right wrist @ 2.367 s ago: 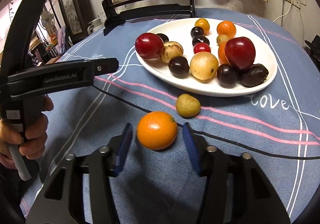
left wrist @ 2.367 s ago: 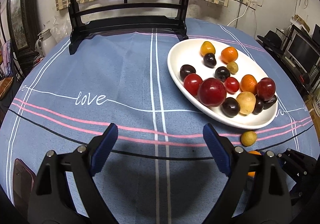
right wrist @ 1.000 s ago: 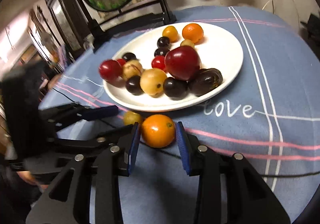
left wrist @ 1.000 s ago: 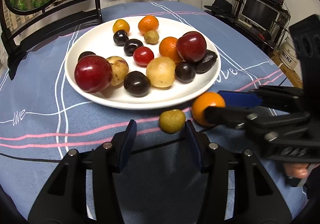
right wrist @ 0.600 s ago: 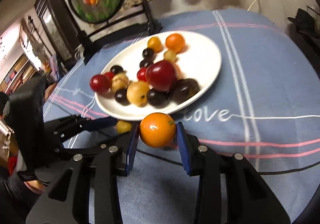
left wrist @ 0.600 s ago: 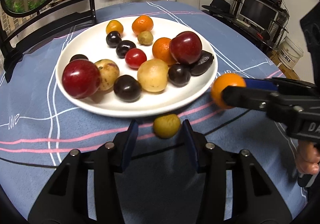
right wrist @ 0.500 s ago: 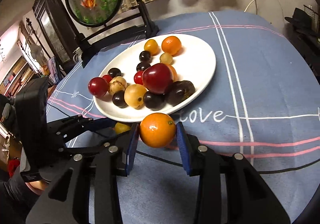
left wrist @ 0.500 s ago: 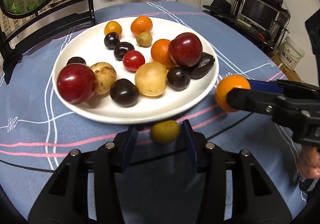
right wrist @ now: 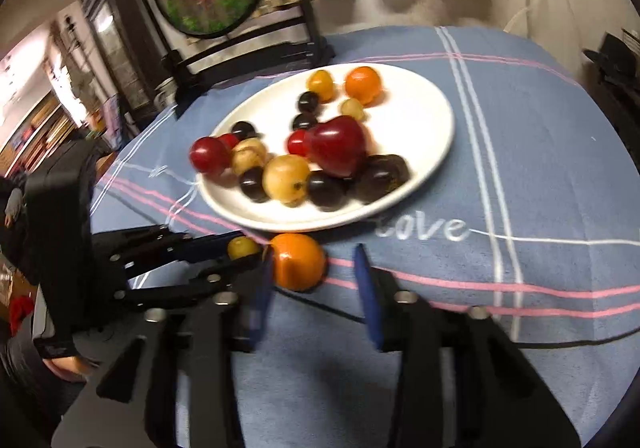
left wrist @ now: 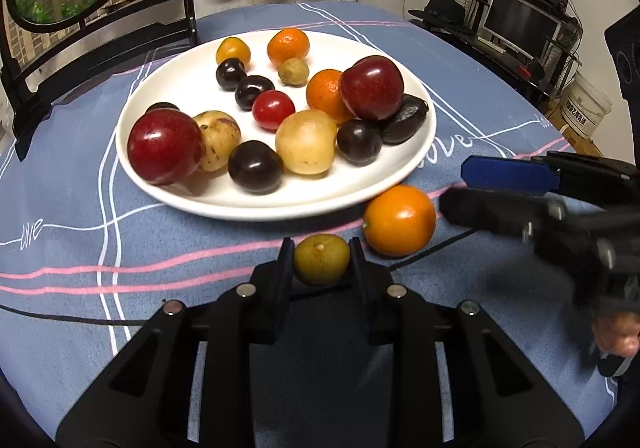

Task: Organize fruits
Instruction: 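Carry both fruits onto the white plate and open both tools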

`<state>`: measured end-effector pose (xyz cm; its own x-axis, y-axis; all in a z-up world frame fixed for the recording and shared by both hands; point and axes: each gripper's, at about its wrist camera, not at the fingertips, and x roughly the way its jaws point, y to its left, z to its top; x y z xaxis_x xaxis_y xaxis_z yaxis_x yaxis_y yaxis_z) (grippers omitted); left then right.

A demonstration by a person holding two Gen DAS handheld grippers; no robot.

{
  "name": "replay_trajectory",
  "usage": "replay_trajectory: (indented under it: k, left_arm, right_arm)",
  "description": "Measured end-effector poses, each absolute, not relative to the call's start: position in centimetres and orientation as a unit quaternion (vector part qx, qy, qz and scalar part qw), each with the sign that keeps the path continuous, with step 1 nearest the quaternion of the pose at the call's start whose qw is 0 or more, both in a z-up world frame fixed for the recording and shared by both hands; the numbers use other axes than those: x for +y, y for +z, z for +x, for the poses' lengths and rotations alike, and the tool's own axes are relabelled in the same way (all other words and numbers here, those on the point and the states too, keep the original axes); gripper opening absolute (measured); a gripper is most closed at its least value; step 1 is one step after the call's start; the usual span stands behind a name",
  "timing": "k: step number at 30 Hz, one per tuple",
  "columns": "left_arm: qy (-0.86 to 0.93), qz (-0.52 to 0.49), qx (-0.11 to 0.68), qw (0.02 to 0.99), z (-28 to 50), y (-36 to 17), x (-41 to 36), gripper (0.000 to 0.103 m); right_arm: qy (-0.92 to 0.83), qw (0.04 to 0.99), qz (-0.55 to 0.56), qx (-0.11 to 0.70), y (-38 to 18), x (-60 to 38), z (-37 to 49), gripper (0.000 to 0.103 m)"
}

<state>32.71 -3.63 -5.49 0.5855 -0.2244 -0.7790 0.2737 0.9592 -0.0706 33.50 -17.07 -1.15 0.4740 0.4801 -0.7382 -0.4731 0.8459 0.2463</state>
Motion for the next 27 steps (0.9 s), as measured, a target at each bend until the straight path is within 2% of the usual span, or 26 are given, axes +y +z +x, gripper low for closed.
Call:
replay_trajectory:
  k: [6,7,8,12,20,27]
  left_arm:
    - [-0.139,0.037,0.433,0.89,32.2,-5.5,-3.6,0.028]
    - [-0.14,0.037,0.433,0.89,32.1,-5.5,-3.6,0.028]
    - [-0.141,0.035,0.433,0.89,31.9,-5.5,-3.5,0.028]
    - [-0.142,0.016,0.437,0.888,31.9,-5.4,-2.7,0.028]
    - [-0.145,-0.003,0.408,0.901,30.9,-2.4,-0.7,0.028]
    - [-0.101,0.014,0.362,0.927,36.1,1.1,0.0,0.027]
  right_arm:
    - [0.279,0.838,0.015,0.468,-3.4,-15.4,34.9,0.051]
    - [0.278,0.835,0.021,0.474,-3.7,-15.5,35.2,0.048]
    - [0.275,0.835,0.024,0.475,-3.9,-15.7,35.5,0.04]
    - [0.275,0.834,0.026,0.478,-3.2,-16.2,34.8,0.039]
    - [0.291,0.869,0.007,0.399,1.5,-15.8,32.7,0.04]
    - [0.26,0.896,0.009,0.36,3.3,-15.2,37.0,0.04]
